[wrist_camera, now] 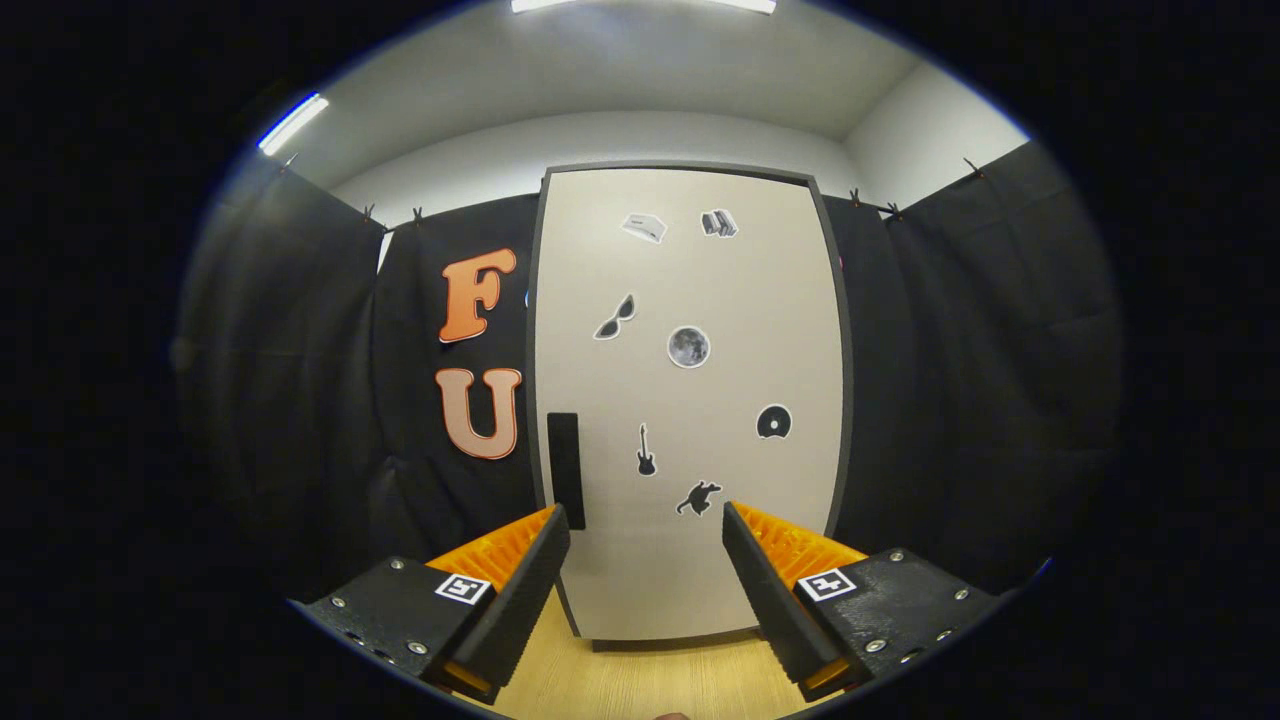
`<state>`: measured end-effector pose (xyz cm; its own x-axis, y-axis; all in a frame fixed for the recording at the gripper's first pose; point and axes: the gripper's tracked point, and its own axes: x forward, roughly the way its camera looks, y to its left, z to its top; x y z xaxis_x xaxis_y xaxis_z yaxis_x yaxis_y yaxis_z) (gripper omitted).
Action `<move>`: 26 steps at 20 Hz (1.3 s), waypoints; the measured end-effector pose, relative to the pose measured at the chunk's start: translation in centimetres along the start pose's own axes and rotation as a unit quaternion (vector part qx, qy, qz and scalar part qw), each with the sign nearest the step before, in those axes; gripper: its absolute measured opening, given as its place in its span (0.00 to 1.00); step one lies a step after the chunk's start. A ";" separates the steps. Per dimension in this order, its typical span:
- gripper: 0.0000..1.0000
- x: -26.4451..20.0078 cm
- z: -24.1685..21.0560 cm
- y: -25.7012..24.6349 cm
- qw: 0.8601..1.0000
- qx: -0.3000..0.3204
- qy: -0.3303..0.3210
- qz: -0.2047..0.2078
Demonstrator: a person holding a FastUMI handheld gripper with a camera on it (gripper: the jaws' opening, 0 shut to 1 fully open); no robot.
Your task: Open the shoe cabinet door, grab the shoes and put them into the shoe cabinet, then close the shoe cabinet door.
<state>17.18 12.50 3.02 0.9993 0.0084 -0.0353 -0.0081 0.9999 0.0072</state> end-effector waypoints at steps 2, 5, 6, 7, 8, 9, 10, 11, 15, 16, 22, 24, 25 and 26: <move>0.96 -2.0 0.5 -0.3 1.000 0.003 -0.001 0.002; 0.96 -5.3 0.4 -1.1 1.000 0.005 0.006 0.005; 0.96 -6.4 0.4 -1.3 1.000 0.004 0.008 0.007; 0.96 -7.5 0.4 -1.6 1.000 0.004 0.009 0.008; 0.96 -8.5 0.5 -1.8 1.000 0.003 0.009 0.008; 0.96 -9.5 0.6 -2.2 1.000 0.004 0.007 0.006; 0.96 -10.3 0.8 -2.4 1.000 0.007 0.004 0.007; 0.96 -11.2 1.1 -2.7 1.000 0.011 0.001 0.008; 0.96 -14.2 1.6 -3.4 1.000 0.012 -0.007 0.006; 0.96 -14.8 1.8 -3.5 1.000 0.010 -0.009 0.007; 0.96 -16.4 2.1 -3.4 1.000 0.011 -0.012 0.014; 0.96 -16.3 2.0 -3.3 1.000 0.007 -0.010 0.014; 0.96 -16.4 1.8 -3.2 1.000 0.007 -0.010 0.015; 0.96 -16.5 1.8 -3.1 1.000 0.006 -0.010 0.013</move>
<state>0.81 9.21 5.40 0.9993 0.0335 -0.0148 -0.0333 0.9993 0.0197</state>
